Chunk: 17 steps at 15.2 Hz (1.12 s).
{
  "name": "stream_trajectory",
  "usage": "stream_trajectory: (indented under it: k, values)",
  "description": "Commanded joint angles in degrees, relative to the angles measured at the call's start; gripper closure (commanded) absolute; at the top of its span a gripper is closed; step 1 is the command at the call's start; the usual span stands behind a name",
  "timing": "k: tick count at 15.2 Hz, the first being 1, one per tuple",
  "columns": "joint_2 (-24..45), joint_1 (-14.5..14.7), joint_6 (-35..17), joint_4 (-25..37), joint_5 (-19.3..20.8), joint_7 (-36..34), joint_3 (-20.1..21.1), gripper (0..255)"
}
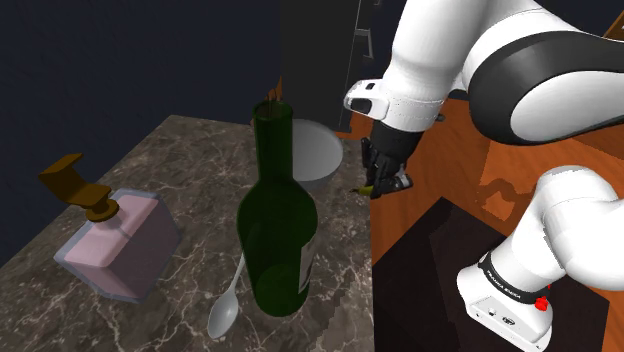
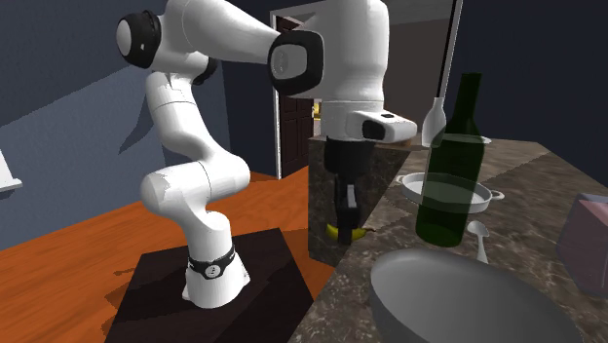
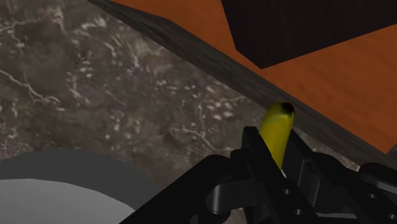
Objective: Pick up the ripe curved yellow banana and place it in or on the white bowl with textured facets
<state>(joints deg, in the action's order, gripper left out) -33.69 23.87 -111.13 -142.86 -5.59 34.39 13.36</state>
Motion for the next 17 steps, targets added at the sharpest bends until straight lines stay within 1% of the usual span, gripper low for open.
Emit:
stream_trajectory:
  k: [1, 17]
  values:
    - [-0.24, -0.06, 1.62, 1.35, 0.11, 0.06, -0.19, 255]
    - [-0.28, -0.52, 13.93, 13.62, 0.95, 0.21, -1.28, 255]
